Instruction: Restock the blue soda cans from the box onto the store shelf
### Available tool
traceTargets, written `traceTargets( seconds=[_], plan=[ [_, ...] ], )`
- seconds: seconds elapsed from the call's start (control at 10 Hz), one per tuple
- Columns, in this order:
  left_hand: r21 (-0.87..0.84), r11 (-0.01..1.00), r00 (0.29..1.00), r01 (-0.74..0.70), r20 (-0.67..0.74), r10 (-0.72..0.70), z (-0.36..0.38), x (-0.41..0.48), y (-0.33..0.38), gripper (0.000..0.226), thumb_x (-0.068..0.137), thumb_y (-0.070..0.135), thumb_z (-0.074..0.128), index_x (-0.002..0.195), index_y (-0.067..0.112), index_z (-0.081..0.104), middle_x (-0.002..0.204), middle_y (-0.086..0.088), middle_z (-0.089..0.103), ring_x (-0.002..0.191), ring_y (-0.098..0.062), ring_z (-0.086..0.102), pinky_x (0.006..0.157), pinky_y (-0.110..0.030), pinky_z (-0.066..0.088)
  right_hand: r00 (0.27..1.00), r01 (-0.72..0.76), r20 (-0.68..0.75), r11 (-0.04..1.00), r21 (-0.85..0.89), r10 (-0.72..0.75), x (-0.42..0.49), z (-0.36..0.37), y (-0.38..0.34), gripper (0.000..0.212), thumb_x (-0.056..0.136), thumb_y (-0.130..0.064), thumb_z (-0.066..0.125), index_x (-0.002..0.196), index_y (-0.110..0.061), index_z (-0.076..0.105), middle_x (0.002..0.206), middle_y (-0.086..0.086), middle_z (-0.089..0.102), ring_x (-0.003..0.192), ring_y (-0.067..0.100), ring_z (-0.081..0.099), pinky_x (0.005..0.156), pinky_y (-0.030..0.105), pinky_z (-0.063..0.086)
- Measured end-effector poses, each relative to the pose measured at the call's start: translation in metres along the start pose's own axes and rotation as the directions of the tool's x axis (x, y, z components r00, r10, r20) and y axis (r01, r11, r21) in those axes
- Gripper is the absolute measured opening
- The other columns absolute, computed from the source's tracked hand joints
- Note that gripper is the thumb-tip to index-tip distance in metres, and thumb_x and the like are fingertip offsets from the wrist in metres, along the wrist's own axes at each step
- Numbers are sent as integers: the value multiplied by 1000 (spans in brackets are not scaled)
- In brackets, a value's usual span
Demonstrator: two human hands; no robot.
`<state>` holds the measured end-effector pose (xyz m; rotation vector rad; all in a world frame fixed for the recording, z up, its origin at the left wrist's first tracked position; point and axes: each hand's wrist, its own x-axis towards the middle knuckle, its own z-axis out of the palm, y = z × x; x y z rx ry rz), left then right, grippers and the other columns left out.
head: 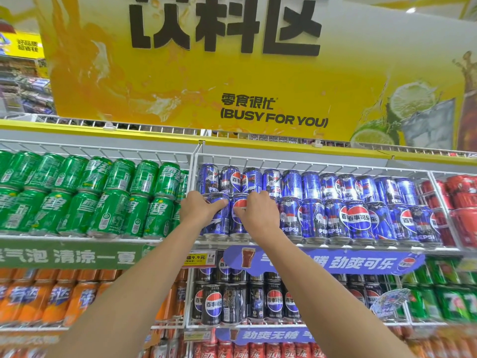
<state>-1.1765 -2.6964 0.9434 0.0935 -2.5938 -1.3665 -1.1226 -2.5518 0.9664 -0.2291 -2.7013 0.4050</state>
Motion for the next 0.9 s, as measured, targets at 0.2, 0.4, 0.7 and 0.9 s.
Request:
traceTargets(
  seconds=[0.2,0.4,0.7,0.9],
  plan=[
    [59,997,998,-48,40,46,-5,0,-2,65,78,56,80,51,16,36,43,3,35,41,-18,34,68,-44,54,1000,16,-10,999,33,-15,1,2,6,49,93,-36,70,65,-18,34,92,9,49,65,26,48,60,36,41],
    [95,976,970,-194,164,176,-17,-1,-9,62,79,57,78,56,15,37,47,2,35,45,-18,35,58,-34,37,999,37,6,997,67,-37,-1,0,11,36,94,-28,63,69,-13,43,83,7,48,57,21,42,50,30,33],
    [580,634,858,-511,381,344,-41,-23,12,46,92,56,60,102,11,57,107,-13,58,96,-30,56,80,-43,51,980,194,53,981,-9,-193,-12,-20,20,33,99,-40,56,101,-7,62,100,10,58,90,32,57,75,43,53],
    [708,415,818,-571,531,221,-48,-58,17,76,79,72,54,127,13,51,133,-20,53,123,-39,51,101,-56,47,938,293,254,931,-219,-235,-46,-43,37,68,98,-59,50,150,-14,43,148,19,47,139,39,40,107,55,45]
  ],
)
